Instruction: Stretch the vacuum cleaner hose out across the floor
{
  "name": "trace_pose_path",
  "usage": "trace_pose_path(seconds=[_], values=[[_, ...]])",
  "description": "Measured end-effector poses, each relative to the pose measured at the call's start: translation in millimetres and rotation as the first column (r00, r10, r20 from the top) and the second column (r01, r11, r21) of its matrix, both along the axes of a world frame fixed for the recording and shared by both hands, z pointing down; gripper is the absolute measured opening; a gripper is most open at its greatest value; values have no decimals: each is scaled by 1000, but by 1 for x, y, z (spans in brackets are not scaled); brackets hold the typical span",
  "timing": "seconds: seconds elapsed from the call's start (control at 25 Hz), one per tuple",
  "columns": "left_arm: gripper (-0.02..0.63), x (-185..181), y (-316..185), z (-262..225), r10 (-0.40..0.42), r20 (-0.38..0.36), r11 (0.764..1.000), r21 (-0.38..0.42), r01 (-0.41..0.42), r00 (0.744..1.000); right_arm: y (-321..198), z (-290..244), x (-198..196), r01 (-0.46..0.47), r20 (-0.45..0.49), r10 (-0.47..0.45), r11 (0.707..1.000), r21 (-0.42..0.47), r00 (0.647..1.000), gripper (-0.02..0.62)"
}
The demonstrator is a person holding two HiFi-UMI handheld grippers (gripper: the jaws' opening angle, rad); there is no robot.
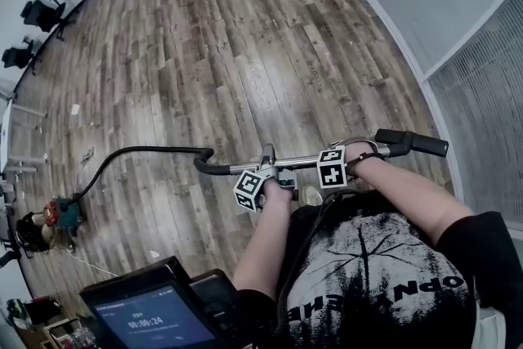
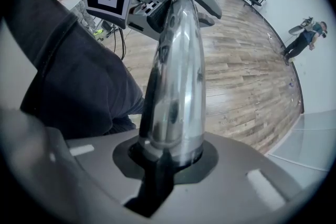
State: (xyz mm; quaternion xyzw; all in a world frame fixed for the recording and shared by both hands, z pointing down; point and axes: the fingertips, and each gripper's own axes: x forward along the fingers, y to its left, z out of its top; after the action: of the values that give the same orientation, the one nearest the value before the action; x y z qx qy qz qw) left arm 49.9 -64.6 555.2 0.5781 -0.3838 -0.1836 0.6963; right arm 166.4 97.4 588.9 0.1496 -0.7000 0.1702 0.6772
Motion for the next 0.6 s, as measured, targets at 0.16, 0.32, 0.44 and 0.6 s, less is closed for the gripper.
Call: trace_pose_path(seconds=[0.16,0.32,0.44,0.6], values=[[63,7,-10,-6,-33,14,999,-1,33,999,-13,-4,11,33,14,-33,999,-3,999,72],[63,15,-21,-16,-74,38,997,-4,74,997,-28,-10,26,78,37,-77,997,-14,996,73],[63,34,-23,-19,-120,57,993,3,120,991,-36,-4,52,137,51,-136,991,-8,989,73],[63,74,-8,-20,-184,80,983,21,183,980,-30,1,99,194,78,-194,981,3,978,74]])
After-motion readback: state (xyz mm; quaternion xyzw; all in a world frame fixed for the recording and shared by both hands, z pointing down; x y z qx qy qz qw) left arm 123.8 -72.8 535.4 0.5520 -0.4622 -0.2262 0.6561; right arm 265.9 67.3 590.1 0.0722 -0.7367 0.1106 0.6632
